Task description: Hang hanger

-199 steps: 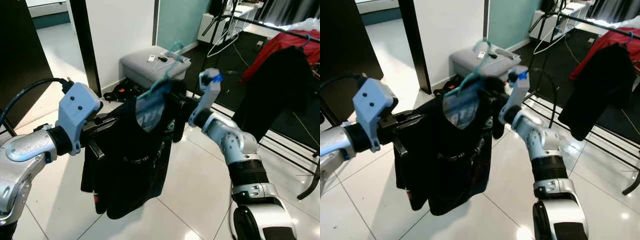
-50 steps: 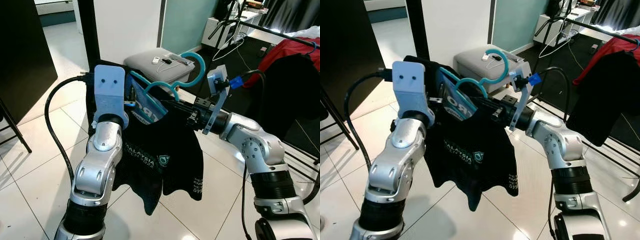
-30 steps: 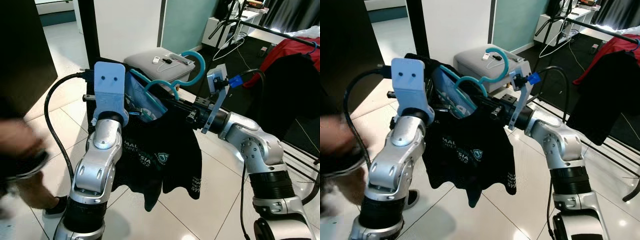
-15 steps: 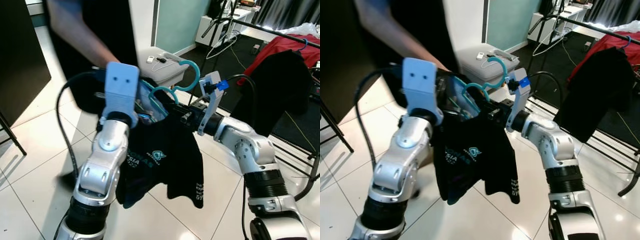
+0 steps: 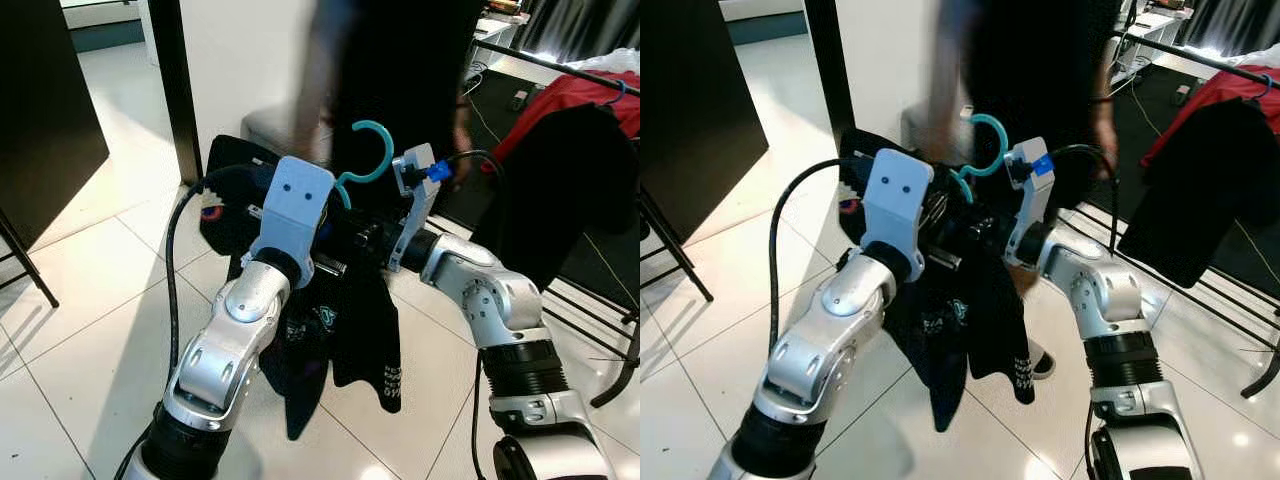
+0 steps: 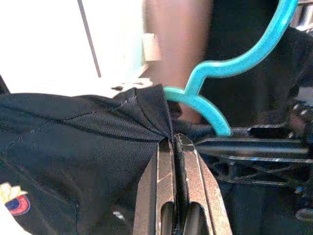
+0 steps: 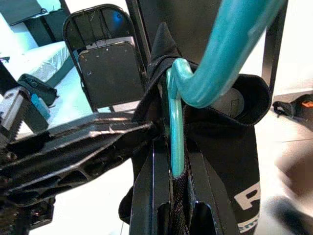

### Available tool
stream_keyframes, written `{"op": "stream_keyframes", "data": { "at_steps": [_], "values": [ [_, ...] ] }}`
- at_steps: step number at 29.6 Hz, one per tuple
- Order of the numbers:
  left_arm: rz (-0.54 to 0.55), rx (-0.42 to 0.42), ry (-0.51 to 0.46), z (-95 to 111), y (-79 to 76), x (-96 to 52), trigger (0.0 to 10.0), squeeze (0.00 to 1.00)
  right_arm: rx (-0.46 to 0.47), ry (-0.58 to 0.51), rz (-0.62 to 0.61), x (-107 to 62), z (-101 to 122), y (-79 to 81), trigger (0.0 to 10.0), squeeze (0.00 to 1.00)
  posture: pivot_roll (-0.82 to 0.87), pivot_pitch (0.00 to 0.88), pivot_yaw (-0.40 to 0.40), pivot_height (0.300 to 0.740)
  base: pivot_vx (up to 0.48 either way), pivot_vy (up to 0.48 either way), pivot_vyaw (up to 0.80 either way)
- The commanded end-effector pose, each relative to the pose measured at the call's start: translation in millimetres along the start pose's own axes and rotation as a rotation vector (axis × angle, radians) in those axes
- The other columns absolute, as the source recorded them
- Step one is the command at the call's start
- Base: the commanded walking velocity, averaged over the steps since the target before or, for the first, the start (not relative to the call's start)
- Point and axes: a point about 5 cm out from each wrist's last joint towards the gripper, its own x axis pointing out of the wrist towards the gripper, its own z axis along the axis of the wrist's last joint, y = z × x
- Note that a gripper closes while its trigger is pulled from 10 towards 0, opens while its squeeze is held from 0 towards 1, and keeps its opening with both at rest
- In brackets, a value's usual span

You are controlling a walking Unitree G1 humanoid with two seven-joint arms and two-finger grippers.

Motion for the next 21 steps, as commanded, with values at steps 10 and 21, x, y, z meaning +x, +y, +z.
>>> {"op": "stream_keyframes", "data": {
  "at_steps": [10,21],
  "values": [
    [0.21,0.101,0.087,-18.9,62.6,-11.9,10.0,1.0,-0.052,-0.025,-0.027,-3.3,6.4,-4.0,0.0,0.0,0.01,0.062,-0.106,0.74,0.0,0.0,0.0],
    [0.203,0.131,0.129,-36.9,73.2,-27.6,10.0,1.0,-0.053,0.031,-0.142,-8.8,-9.6,-22.1,0.0,0.0,0.01,0.067,-0.11,0.74,0.0,0.0,0.0]
  ]
}}
